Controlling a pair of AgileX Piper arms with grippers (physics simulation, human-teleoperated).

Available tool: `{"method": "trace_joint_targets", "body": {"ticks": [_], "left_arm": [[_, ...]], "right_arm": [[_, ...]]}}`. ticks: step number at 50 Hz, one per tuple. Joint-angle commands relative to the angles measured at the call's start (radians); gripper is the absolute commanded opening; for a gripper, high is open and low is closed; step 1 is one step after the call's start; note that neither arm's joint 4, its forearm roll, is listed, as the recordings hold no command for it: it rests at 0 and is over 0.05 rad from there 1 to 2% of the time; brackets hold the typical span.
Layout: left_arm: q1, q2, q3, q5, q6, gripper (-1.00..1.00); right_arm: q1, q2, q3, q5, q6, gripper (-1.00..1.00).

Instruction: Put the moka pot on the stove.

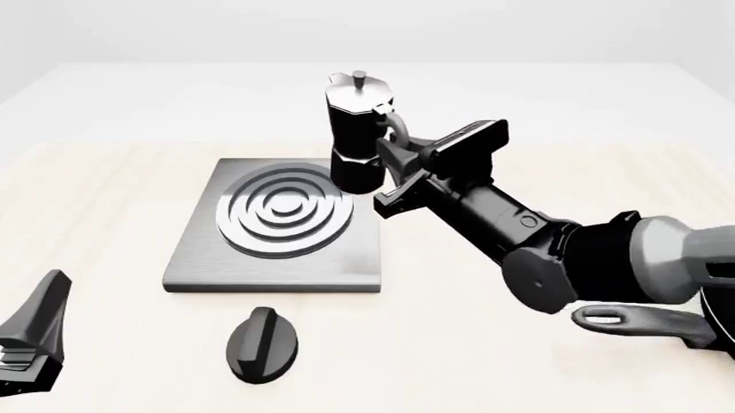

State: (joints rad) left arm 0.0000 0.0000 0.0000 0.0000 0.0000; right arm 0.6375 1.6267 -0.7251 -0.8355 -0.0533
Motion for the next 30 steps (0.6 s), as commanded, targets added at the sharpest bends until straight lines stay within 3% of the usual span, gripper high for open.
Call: {"method": "trace_joint_targets", "body": {"ticks": [1,30], "left_arm": [[0.0,0.0,0.0,0.0,0.0,1.0],[0.0,0.0,0.0,0.0,0.0,1.0]], "right_arm": [[0.021,0.05,-0.056,-0.021,0.004,-1.0],[0.064,0.184,-0.208,-0.021,0.01,-1.0]]}}
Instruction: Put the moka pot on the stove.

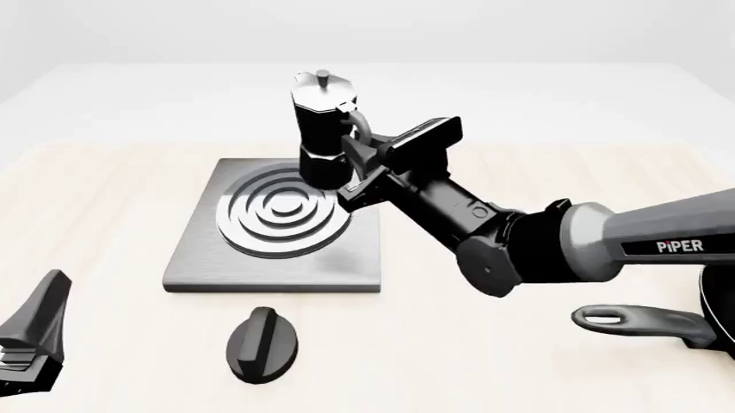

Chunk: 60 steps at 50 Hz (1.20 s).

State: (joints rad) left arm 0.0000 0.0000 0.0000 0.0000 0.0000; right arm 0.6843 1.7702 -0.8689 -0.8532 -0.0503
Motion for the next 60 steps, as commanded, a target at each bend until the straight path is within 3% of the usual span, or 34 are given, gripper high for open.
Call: {"method": "trace_joint_targets", "body": {"ticks": [1,60], "left_arm": [[0.0,0.0,0.0,0.0,0.0,1.0],[0.0,0.0,0.0,0.0,0.0,1.0]], "right_arm": [[0.018,0.044,-0.069,-0.002,0.008,-1.0],[0.061,0.304,-0.298,0.037,0.038,-1.0]]}}
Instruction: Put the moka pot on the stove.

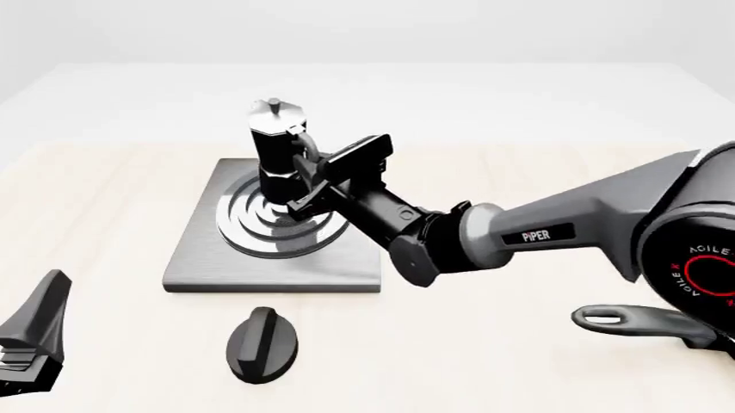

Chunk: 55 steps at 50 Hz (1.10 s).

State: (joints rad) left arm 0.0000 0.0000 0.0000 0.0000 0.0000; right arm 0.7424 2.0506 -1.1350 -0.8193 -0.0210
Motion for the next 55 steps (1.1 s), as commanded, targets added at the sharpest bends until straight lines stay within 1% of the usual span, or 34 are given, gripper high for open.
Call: {"method": "trace_joint_targets", "body": {"ticks": [1,55], "left_arm": [[0.0,0.0,0.0,0.0,0.0,1.0],[0.0,0.0,0.0,0.0,0.0,1.0]], "right_arm": [[0.003,0.027,-0.033,0.004,0.009,-1.0],[0.005,0.087,-0.065,0.042,0.015,-1.0]]}}
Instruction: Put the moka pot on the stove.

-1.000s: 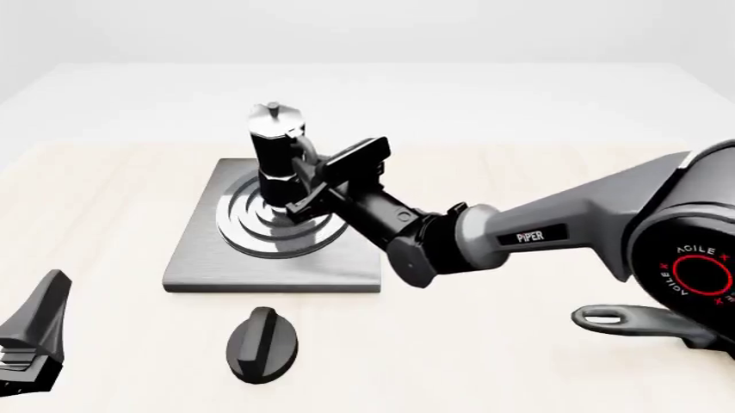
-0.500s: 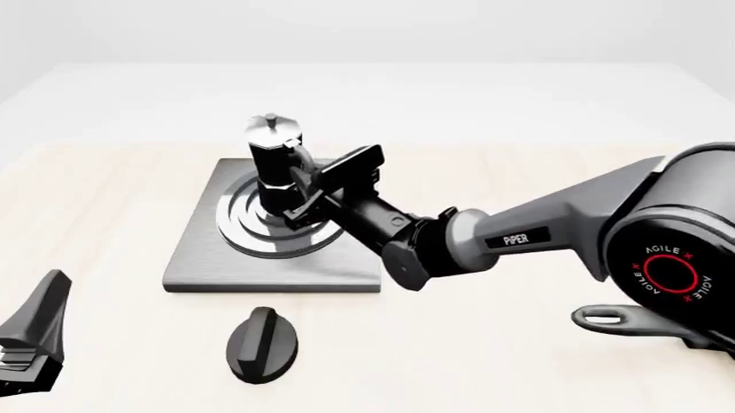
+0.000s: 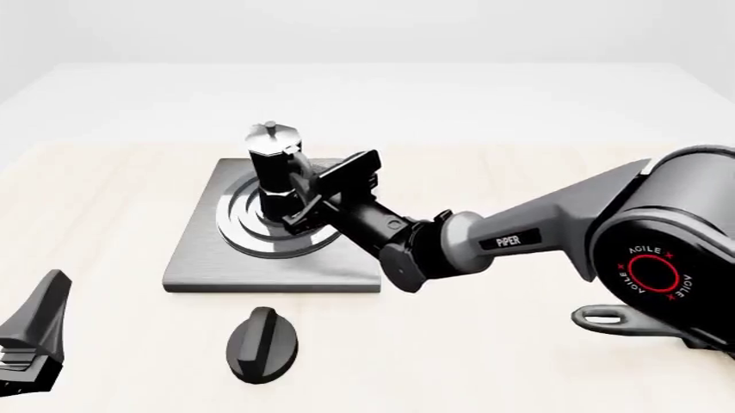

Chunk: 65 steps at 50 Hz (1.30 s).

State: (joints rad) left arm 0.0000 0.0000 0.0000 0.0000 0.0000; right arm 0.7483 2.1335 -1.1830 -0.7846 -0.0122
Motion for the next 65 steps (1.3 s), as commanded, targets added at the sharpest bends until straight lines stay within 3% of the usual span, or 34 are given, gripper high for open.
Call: {"method": "trace_joint_targets", "body": {"ticks": [1,16,17,65], "left_arm": [[0.0,0.0,0.0,0.0,0.0,1.0],[0.0,0.0,0.0,0.0,0.0,1.0],[0.0,0.0,0.0,0.0,0.0,1.0],[0.0,0.0,0.0,0.0,0.0,1.0]], "right_arm": [[-0.001,0.005,-0.018,0.008,0.006,-1.0],[-0.007,0.017,-0.029,0.019,0.011,-1.0],[-0.009,0.018,-0.03,0.021,0.011,1.0],[-0.028,-0.051,0.029,0.022,0.003,1.0]]}}
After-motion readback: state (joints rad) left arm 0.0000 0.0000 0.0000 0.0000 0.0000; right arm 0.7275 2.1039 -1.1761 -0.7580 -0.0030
